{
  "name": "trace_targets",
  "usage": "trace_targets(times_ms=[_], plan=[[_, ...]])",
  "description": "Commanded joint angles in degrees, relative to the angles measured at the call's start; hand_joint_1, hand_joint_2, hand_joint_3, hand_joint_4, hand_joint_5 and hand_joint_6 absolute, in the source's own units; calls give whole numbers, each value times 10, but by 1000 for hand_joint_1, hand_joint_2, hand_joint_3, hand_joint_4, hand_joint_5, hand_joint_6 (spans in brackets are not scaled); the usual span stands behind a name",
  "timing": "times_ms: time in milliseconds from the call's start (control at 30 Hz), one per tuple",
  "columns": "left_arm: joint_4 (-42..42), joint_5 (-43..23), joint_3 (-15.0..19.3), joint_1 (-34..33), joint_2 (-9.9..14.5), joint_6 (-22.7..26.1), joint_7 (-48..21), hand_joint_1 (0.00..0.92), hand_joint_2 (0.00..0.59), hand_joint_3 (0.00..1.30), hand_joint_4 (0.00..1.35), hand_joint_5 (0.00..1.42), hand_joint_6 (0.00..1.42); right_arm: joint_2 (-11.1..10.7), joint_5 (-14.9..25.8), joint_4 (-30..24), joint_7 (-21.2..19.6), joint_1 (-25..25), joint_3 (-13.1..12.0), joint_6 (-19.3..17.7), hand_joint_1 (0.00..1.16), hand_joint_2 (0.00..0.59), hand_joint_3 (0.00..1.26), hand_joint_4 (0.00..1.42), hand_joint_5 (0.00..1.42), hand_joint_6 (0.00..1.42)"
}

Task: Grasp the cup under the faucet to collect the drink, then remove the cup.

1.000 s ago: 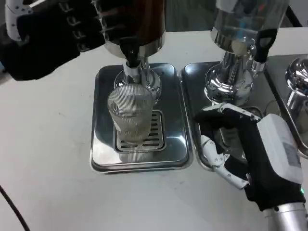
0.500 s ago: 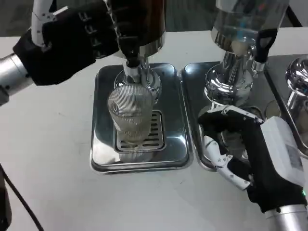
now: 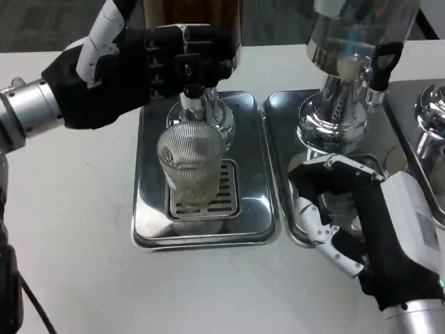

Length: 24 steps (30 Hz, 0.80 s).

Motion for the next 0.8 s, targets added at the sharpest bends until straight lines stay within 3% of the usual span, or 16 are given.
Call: trace_targets(times_ms=[33,800], plan=[[1,29,-22,13,-6,-29,1,0,50,289,196,197,102,2,7,-5,0,5,-3,5,537,462,589,564,549,492],[-67,35,-56,93,1,-194,30,0,49,277,166,176,103,-6,16,-15,22,3,-11,14,538,462,583,565,549,472]])
